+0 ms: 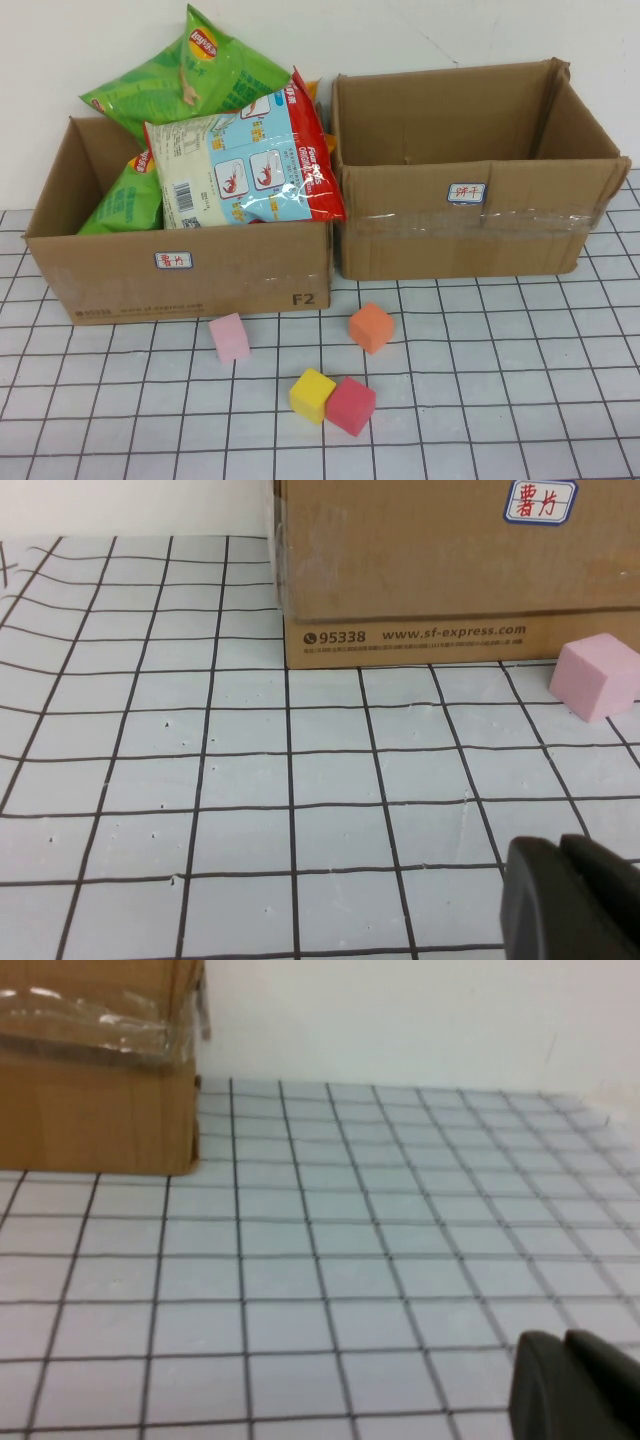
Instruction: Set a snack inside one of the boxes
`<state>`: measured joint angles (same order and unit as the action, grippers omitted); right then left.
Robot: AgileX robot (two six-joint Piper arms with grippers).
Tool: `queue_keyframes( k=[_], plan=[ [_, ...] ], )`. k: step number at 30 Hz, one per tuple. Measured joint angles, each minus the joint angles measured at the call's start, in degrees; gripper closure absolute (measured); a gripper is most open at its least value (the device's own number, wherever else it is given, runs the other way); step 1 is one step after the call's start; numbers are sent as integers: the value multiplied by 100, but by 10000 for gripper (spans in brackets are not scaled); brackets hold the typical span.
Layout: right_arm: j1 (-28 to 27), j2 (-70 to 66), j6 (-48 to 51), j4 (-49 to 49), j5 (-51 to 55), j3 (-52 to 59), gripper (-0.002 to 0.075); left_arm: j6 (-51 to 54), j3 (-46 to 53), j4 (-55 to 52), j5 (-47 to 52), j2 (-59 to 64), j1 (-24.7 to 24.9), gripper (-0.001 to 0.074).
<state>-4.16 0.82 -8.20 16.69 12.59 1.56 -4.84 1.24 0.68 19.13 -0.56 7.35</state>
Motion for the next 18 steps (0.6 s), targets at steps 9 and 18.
queue_keyframes(
  k=[9,18],
  plan=[
    [54,0,438,-1183,655,0,727,0,0,0,0,0,0,736],
    [479,0,192,-1342,711,0,727,0,0,0,0,0,0,736]
  ],
)
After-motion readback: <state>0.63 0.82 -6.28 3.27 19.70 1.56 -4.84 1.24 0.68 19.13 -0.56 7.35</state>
